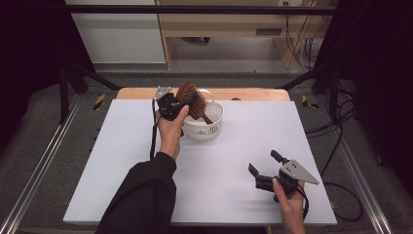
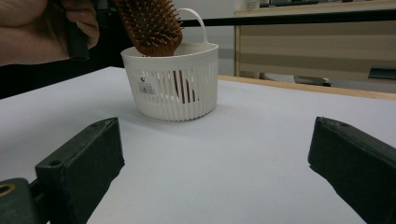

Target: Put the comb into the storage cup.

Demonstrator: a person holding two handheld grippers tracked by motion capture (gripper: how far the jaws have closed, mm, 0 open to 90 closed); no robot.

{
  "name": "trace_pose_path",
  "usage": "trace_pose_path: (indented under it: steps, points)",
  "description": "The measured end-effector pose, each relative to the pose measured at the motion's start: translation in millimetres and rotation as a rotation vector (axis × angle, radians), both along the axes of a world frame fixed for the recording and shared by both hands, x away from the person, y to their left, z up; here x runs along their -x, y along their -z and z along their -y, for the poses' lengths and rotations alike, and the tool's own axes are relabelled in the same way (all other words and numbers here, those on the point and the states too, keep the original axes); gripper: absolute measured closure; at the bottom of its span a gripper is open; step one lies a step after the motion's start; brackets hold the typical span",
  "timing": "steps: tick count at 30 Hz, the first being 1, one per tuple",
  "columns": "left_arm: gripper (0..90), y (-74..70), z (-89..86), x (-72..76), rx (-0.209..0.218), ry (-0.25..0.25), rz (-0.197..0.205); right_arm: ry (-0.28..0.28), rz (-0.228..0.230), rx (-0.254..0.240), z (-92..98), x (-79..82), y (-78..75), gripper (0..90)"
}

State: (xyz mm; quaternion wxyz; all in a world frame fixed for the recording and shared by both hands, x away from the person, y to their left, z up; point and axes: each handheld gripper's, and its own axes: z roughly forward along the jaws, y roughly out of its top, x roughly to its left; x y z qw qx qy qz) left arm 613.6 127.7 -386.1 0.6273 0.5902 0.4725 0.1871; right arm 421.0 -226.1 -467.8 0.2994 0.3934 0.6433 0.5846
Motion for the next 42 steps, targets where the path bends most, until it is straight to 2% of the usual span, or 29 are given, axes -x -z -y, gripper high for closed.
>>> trace_pose_path:
  steps: [14, 22, 42]
  points:
    - [45.9, 3.8, -9.0, 0.9, 0.016, 0.014, -0.011, -0.005, -0.002, 0.003, -0.9, -0.4, 0.7, 3.7]
    - [45.6, 4.3, -12.3, 0.4, 0.012, 0.026, -0.017, -0.007, -0.004, 0.002, -1.1, -0.5, 0.8, 3.6]
    - [44.7, 8.1, -20.4, -0.9, 0.022, 0.023, -0.030, -0.014, -0.008, 0.006, -1.7, -0.5, 1.2, 3.6]
